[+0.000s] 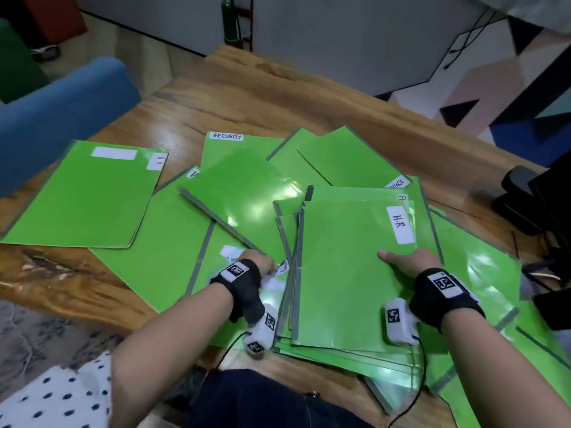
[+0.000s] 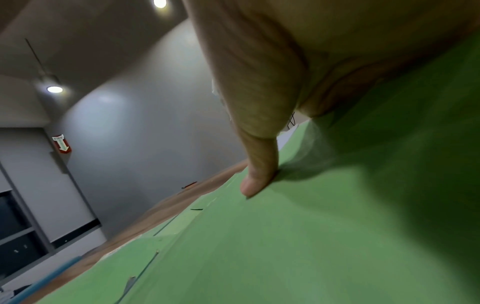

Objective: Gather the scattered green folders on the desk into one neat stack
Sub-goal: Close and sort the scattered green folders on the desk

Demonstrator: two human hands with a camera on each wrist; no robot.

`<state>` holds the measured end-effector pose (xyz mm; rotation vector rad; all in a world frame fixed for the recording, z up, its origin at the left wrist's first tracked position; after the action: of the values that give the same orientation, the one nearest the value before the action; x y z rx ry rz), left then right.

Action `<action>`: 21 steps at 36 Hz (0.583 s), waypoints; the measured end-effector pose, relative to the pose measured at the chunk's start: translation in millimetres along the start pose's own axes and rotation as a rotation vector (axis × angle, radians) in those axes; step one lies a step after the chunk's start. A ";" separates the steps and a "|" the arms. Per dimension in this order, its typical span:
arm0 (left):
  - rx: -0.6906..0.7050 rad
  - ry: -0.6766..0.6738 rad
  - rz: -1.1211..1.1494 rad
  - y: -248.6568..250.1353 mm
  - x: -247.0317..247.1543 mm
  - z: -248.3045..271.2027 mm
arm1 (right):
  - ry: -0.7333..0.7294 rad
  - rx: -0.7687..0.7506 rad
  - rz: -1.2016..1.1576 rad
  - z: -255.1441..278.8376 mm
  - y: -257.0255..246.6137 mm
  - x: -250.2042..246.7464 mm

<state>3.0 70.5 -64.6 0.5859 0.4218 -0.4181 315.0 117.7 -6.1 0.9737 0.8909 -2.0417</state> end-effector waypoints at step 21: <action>-0.107 0.173 0.078 -85.1 -74.8 13.8 | -0.003 0.048 -0.091 -2.6 0.7 6.6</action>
<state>-97.3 16.9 -54.7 0.5343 0.5816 -0.2687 313.3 117.5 -13.0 0.9716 0.9025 -2.1495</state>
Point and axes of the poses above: each hand's wrist, its own z-axis away from the middle knuckle, its own x-axis out of the palm, y = z × x, the point moved 3 cm from there along -z, towards the middle knuckle, and after that the axes turned 5 degrees about -x, right-handed, at the moved point
